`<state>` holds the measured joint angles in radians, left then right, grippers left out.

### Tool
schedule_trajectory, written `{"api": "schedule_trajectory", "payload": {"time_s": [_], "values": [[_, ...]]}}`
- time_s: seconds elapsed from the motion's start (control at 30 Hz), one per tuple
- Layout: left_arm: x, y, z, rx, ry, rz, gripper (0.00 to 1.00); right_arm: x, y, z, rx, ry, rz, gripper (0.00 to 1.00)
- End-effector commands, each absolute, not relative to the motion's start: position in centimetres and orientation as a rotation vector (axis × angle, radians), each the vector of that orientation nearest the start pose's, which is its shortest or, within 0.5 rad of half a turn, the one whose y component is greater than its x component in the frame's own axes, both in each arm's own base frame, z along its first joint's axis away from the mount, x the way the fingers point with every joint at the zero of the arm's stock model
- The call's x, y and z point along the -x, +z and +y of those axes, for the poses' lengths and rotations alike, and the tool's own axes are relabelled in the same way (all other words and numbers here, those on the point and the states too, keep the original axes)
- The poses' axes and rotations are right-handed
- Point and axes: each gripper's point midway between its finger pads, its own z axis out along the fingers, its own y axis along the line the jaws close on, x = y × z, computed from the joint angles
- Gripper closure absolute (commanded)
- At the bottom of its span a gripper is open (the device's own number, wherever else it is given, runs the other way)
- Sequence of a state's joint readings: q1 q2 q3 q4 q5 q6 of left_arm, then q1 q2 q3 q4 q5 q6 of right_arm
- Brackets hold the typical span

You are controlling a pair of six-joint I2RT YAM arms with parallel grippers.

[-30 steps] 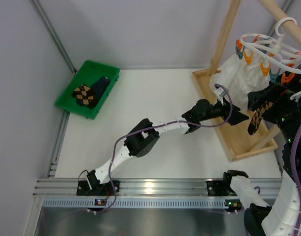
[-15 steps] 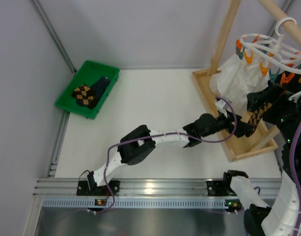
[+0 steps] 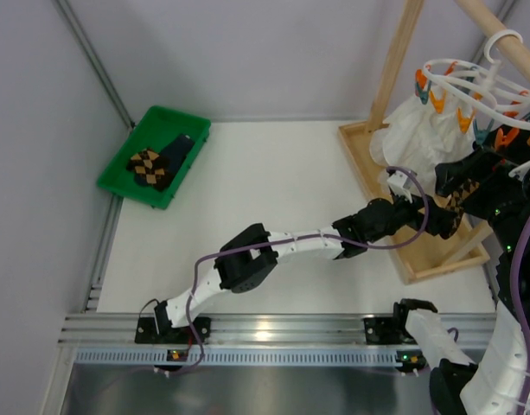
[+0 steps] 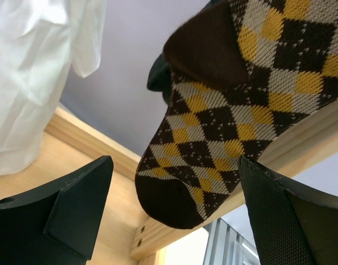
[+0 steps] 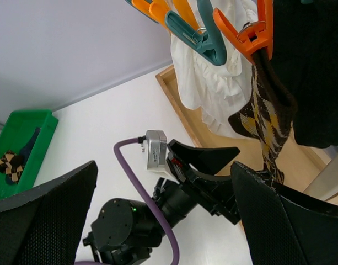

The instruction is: Remove the socks clipped to the hanger

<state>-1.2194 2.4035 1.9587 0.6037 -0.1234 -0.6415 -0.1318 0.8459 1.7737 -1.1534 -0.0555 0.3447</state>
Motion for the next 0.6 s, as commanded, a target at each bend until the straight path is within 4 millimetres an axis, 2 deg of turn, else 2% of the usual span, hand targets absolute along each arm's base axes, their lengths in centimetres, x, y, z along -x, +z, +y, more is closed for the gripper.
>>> {"api": "schedule_trajectory", "payload": {"time_s": [0.0, 0.03, 0.17, 0.27, 0.3, 0.33, 0.57], "values": [[-23.3, 24.9, -68.6, -0.345, -1.442, 1.546, 0.02, -17.6, 45.9, 0.4, -0.367, 0.219, 1.734, 0.01], [-23.2, 24.1, -68.9, -0.349, -1.441, 1.558, 0.02, -17.5, 45.9, 0.4, -0.366, 0.219, 1.732, 0.01], [-22.1, 23.5, -69.5, -0.373, -1.461, 1.571, 0.02, -17.5, 45.8, 0.4, -0.365, 0.216, 1.732, 0.0], [-21.6, 23.1, -69.3, -0.382, -1.451, 1.585, 0.02, -17.5, 45.6, 0.4, -0.364, 0.217, 1.736, 0.01], [-21.6, 22.2, -69.0, -0.382, -1.431, 1.604, 0.02, -17.7, 45.4, 0.4, -0.365, 0.216, 1.742, 0.01], [-21.5, 22.9, -68.8, -0.372, -1.428, 1.598, 0.02, -17.6, 45.4, 0.4, -0.364, 0.216, 1.739, 0.01], [-21.9, 23.6, -67.0, -0.337, -1.37, 1.609, 0.03, -17.7, 44.9, 0.5, -0.369, 0.224, 1.749, 0.01]]}}
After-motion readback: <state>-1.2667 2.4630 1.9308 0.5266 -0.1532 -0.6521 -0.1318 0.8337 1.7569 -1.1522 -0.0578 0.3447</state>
